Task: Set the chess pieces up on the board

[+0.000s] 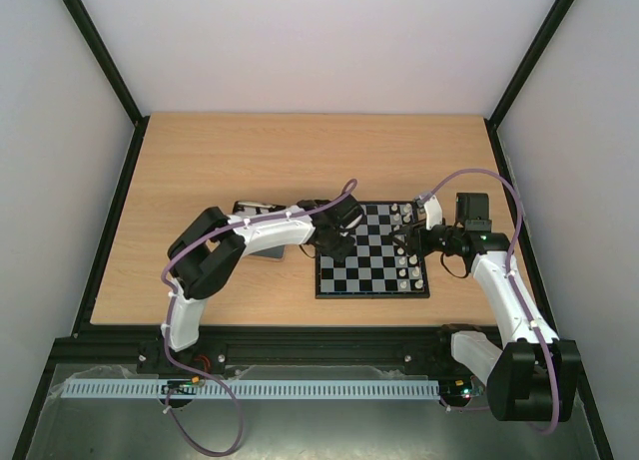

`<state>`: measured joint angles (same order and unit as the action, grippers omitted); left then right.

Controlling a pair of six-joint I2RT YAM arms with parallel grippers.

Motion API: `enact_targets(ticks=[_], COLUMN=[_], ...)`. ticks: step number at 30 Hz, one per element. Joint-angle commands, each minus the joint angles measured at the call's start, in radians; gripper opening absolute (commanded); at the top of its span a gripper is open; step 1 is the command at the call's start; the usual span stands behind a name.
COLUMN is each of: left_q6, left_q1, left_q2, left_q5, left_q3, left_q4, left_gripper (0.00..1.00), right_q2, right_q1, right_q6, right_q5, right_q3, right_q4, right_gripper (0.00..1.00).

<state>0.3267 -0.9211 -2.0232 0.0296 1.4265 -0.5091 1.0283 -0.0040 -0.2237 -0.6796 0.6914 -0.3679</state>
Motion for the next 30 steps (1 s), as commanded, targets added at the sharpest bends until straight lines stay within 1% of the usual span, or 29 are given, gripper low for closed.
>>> enact_targets(ticks=[1, 5, 8, 10, 14, 17, 19, 22, 25, 30], left_q6=[0.027, 0.051, 0.064, 0.075, 0.101, 0.104, 0.101, 0.081, 0.064, 0.054], left_q1=[-0.009, -0.002, 0.01, 0.039, 0.173, 0.294, 0.363, 0.437, 0.475, 0.507], left_q2=[0.03, 0.148, 0.238, 0.297, 0.392, 0.45, 0.469, 0.462, 0.442, 0.42], left_q5=[-0.056, -0.082, -0.114, -0.125, -0.13, -0.084, -0.051, -0.017, -0.004, 0.001], left_q3=[0.003, -0.055, -0.113, -0.167, -0.292, -0.364, -0.388, -0.398, -0.4, -0.391], left_q4=[-0.058, -0.074, -0.096, -0.101, -0.086, -0.056, -0.042, -0.037, -0.033, -0.026], left_gripper=[0.29, 0.37, 0.38, 0.39, 0.36, 0.32, 0.28, 0.23, 0.2, 0.2], right_q2=[-0.017, -0.018, -0.018, -0.016, -0.014, -0.015, -0.015, -0.014, -0.011, -0.01], right_q1=[0.005, 0.006, 0.006, 0.006, 0.006, 0.005, 0.006, 0.006, 0.005, 0.005], right_q6=[-0.009, -0.009, -0.009, -0.009, -0.009, -0.01, -0.009, -0.009, -0.009, -0.011], right_q5=[-0.009, -0.011, -0.013, -0.016, -0.018, -0.017, -0.016, -0.015, -0.015, -0.011], right_q3=[-0.011, -0.01, -0.011, -0.01, -0.01, -0.01, -0.011, -0.01, -0.012, -0.009], right_q4=[-0.008, -0.007, -0.007, -0.007, -0.008, -0.008, -0.007, -0.007, -0.006, -0.008], right_gripper=[0.48, 0.48, 0.48, 0.48, 0.48, 0.48, 0.48, 0.48, 0.48, 0.48])
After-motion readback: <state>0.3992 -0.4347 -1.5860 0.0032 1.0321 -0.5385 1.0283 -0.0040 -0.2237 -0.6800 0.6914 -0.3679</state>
